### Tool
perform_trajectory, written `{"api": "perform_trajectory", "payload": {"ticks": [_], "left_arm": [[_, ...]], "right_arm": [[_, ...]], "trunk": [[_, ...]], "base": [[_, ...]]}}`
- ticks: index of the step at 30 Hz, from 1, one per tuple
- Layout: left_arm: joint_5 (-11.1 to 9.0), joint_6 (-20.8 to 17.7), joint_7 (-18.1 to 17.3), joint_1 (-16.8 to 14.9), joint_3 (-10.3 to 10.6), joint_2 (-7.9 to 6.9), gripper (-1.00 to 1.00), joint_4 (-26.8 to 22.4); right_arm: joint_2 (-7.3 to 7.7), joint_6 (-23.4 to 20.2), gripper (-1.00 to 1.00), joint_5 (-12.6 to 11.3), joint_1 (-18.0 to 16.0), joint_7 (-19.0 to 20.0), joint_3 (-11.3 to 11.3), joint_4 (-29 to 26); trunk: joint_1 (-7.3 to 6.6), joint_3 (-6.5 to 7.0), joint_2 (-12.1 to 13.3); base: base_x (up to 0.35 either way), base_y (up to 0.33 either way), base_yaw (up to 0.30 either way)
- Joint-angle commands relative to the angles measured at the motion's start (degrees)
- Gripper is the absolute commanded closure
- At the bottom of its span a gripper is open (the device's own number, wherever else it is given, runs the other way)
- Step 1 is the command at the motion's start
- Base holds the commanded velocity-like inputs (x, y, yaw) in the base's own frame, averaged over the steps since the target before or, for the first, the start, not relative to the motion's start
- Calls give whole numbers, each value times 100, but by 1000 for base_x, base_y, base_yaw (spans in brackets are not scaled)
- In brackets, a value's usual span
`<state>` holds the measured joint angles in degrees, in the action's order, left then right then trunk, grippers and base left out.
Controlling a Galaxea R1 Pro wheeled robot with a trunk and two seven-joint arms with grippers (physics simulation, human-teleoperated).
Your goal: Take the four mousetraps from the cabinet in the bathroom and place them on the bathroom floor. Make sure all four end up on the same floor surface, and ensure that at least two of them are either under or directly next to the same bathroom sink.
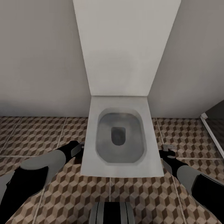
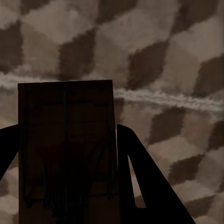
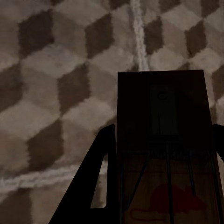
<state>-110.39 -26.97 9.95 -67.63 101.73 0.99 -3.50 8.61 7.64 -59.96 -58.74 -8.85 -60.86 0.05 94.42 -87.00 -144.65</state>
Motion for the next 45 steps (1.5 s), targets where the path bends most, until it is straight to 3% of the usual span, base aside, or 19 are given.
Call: {"api": "perform_trajectory", "payload": {"ticks": [1,10,15,18,23,35,42,45], "left_arm": [[-37,-8,51,-4,30,-4,100,-10],[-35,12,51,-4,29,-3,100,3],[-35,10,57,-4,25,-2,100,7],[-35,8,57,-4,28,1,100,7],[-35,11,58,-4,31,6,100,1],[-35,8,59,-4,31,14,100,-1],[-35,7,52,-4,31,15,100,-15],[-35,7,52,-4,31,15,100,-21]], "right_arm": [[0,13,100,-58,0,3,-48,2],[0,10,100,-59,0,4,-48,3],[4,14,100,-59,-1,2,-48,4],[7,49,100,-59,-4,5,-44,4],[9,576,100,-73,-5,-5,-34,10],[10,682,100,-86,-6,-11,-31,21],[-26,551,100,-67,2,-3,-38,15],[-10,99,100,-92,8,-2,-39,19]], "trunk": [[-1,-3,-1],[-1,-3,-1],[12,-114,-8],[12,-114,-8],[12,-114,-8],[17,-158,-11],[17,-158,-11],[17,-158,-11]], "base": [[7,0,0],[1,0,0],[0,0,0],[0,0,0],[0,0,0],[0,0,0],[0,0,0],[0,0,0]]}}
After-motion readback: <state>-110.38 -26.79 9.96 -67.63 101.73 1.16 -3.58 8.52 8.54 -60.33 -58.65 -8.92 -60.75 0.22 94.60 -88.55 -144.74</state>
